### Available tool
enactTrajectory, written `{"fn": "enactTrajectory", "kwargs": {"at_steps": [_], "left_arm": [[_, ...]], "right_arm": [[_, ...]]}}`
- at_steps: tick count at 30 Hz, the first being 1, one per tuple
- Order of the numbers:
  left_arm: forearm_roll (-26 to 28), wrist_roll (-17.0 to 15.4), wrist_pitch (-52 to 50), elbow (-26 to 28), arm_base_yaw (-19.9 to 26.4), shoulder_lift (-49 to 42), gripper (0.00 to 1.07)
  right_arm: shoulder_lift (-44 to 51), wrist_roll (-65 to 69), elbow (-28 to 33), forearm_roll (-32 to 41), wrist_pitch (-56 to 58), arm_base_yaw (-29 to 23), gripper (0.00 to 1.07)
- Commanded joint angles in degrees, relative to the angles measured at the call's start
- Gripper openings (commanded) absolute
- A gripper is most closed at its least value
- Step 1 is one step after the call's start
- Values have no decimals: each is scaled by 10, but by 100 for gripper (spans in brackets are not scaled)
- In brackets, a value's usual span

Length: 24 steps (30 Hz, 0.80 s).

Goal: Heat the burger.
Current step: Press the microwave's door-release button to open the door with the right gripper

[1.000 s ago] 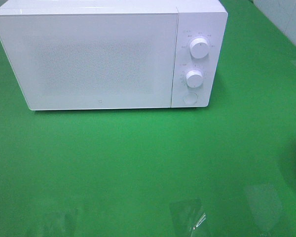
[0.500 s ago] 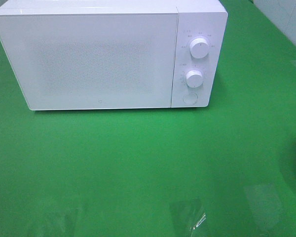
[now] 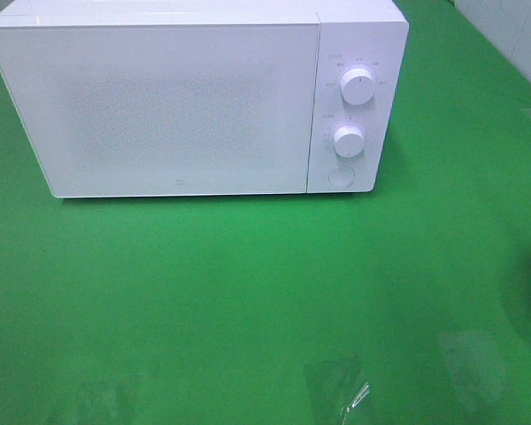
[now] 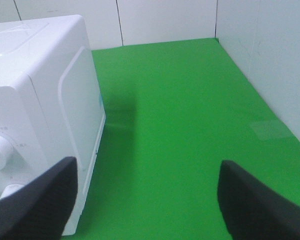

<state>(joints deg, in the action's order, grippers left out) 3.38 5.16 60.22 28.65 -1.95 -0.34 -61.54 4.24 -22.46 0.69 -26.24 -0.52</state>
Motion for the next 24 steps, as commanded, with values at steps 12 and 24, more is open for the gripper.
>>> {"fn": "enactTrajectory", "kwargs": {"at_steps": [12, 24], "left_arm": [[2, 1, -9, -2, -2, -13, 98], [2, 1, -9, -2, -2, -13, 98]], "right_arm": [[-133, -199, 1, 156, -198, -115, 76], [-194, -313, 1, 393, -309, -273, 76]]}}
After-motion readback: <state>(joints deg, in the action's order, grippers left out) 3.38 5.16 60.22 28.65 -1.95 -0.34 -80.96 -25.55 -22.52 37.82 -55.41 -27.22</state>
